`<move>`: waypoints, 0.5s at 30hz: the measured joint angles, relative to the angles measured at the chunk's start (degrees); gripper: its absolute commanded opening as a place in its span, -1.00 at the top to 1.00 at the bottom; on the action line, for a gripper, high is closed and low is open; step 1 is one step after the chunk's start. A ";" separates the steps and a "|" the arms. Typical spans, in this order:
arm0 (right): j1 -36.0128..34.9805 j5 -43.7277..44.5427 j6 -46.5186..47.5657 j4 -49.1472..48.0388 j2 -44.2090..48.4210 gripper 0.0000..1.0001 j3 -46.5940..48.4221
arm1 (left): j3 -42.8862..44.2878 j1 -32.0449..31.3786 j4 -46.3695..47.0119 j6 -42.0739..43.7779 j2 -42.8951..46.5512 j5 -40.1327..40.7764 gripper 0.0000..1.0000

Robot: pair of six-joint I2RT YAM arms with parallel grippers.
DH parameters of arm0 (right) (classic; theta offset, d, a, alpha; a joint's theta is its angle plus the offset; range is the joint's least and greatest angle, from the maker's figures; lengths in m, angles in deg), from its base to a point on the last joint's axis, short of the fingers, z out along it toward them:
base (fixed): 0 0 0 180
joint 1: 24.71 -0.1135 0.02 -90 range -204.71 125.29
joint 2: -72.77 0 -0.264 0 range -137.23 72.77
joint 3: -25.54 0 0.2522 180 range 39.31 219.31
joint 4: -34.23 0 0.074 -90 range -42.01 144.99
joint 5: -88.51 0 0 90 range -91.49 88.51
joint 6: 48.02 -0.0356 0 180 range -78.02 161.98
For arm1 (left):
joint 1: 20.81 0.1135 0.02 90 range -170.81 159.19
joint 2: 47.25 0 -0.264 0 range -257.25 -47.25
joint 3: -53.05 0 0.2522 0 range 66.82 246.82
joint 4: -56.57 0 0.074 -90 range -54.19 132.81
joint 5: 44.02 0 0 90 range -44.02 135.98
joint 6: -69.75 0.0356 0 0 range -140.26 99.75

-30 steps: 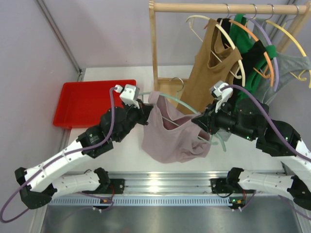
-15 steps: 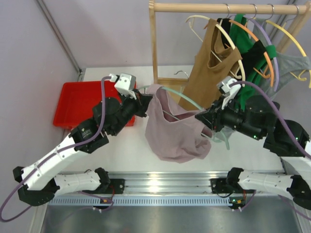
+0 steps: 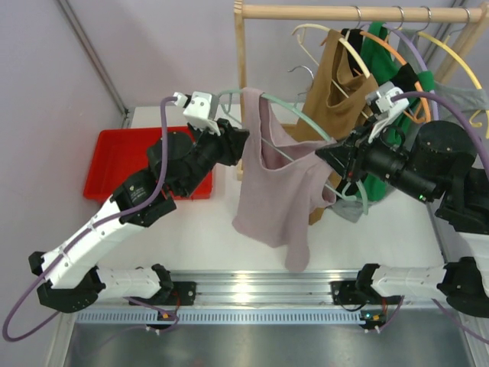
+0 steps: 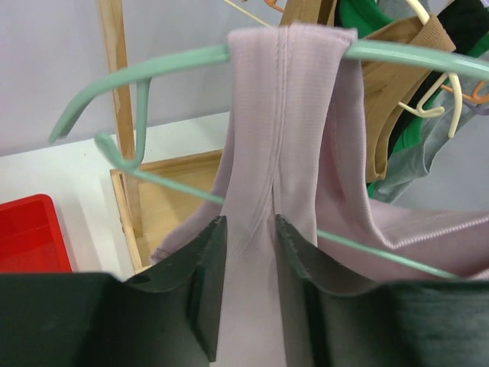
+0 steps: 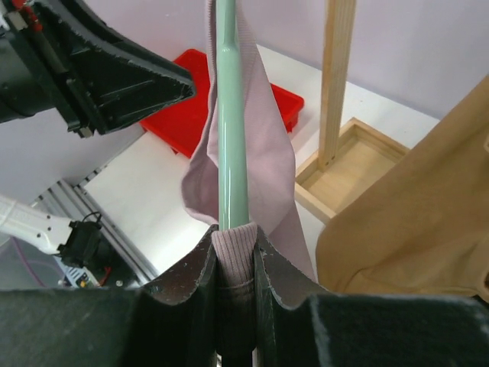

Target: Place the tank top on the hanger

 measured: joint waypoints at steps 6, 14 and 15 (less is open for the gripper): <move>0.00 7.17 1.11 4.52 -5.07 1.00 9.11 | 0.42 0.00 -0.09 0.70 0.02 0.74 0.15; 3.04 14.62 3.13 7.93 -11.85 1.00 17.77 | 0.85 0.00 -0.17 0.70 2.10 1.42 0.14; 5.33 13.92 3.21 8.07 -12.79 1.00 18.27 | 0.94 0.00 -0.28 0.68 2.49 1.44 0.14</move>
